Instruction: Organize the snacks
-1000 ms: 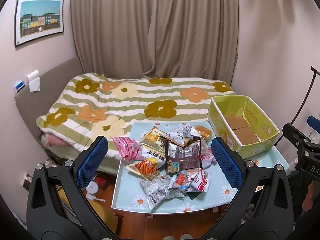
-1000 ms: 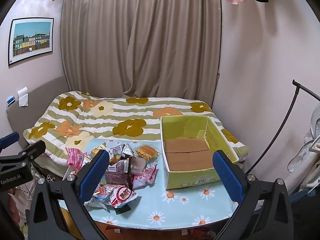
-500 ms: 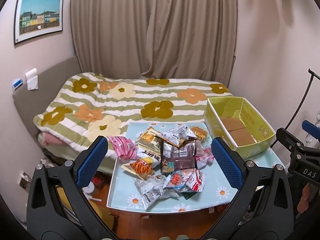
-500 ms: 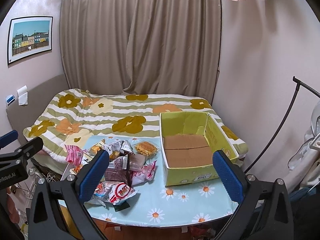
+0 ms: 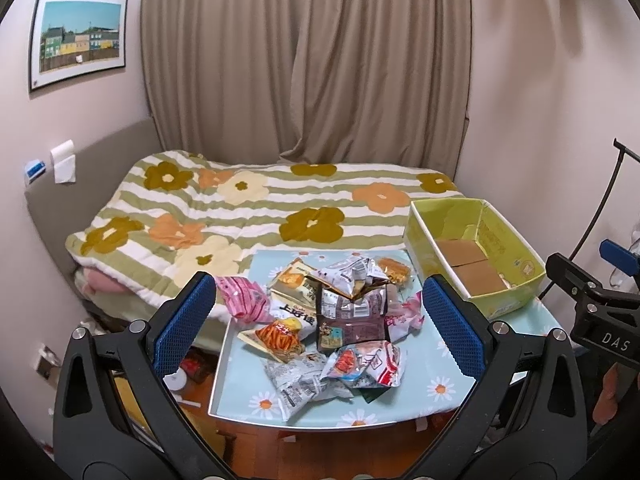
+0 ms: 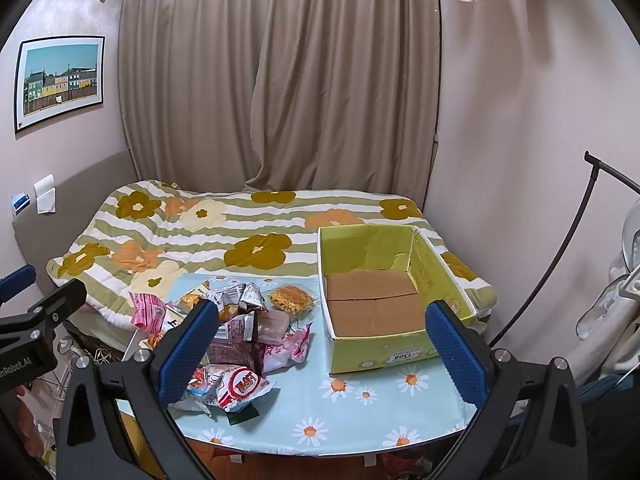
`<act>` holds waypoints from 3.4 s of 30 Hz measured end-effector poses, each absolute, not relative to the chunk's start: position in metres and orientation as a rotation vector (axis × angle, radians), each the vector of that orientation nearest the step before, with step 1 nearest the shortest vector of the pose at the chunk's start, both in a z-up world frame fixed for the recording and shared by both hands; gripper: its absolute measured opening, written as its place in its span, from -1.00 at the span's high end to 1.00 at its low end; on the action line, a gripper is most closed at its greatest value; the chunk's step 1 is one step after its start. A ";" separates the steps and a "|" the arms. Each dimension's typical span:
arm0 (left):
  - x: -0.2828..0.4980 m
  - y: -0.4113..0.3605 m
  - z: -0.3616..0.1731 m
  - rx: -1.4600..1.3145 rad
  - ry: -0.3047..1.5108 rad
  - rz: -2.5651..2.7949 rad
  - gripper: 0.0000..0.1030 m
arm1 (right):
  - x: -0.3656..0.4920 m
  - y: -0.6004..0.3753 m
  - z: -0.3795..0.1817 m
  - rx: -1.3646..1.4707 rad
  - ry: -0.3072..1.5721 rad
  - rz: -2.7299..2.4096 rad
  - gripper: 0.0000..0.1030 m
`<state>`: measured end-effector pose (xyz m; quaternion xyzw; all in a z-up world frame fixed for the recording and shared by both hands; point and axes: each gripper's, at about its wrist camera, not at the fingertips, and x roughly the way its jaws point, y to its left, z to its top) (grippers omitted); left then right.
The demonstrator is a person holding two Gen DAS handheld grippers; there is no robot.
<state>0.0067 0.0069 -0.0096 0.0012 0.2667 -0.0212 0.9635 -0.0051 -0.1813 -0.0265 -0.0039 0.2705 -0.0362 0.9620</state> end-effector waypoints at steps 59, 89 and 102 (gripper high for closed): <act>0.068 0.048 -0.173 0.051 1.058 -0.094 -0.99 | 0.092 -0.157 -0.192 -0.094 1.023 0.495 -0.99; 0.123 -0.011 -0.302 0.674 1.223 -0.552 -0.49 | 0.183 -0.090 -0.302 -0.193 1.309 0.868 -0.86; 0.118 -0.003 -0.286 0.593 1.242 -0.525 -0.22 | 0.172 -0.102 -0.280 -0.149 1.272 0.878 -0.49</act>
